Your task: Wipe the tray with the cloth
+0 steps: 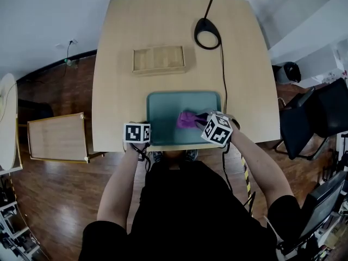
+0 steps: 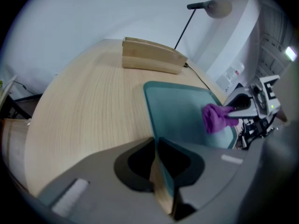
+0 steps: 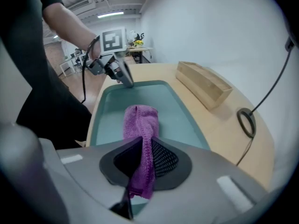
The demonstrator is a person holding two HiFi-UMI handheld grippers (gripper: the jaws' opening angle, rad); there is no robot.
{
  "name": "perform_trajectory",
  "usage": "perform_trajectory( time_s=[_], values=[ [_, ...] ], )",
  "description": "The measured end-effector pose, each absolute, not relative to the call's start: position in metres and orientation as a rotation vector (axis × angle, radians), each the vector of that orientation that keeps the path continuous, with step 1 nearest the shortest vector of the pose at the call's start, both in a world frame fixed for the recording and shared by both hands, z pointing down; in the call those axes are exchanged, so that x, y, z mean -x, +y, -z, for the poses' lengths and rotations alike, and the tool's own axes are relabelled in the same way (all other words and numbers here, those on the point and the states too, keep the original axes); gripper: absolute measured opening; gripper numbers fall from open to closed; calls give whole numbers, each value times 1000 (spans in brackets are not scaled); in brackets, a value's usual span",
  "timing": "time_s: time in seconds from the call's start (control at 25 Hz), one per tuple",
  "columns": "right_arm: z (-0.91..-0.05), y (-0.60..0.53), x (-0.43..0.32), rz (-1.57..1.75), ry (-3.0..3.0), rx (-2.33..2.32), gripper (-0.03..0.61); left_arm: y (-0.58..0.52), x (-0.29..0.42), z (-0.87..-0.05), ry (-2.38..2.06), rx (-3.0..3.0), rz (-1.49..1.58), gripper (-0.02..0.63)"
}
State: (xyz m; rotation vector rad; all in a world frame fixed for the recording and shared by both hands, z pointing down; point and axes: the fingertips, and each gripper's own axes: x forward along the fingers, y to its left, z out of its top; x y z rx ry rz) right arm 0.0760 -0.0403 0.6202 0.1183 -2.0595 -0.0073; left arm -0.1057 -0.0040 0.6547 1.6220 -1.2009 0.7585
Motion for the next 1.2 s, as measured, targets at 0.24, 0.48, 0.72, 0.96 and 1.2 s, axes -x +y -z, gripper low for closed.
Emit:
perform_trajectory(
  time_s=[0.24,0.48,0.72,0.96,1.2],
  values=[
    [-613,-126,-96,39,-1990,-275,51,-3,106,-653,-1196,-1613,-751,54],
    [-633,-155,-99,47,-1920,-265,51,-4,107,-651,-1211,-1603,-742,52],
    [-633,-134,-100,-10,-1962,-275,49,-3,108,-653,-1213,-1599,-742,52],
    [-635,-81,-100,-16,-1981,-173,49,-3,108,-654,-1212,-1606,-748,52],
    [-637,-29,-100,17,-1983,-82,49,-3,108,-656,-1213,-1601,-733,51]
  ],
)
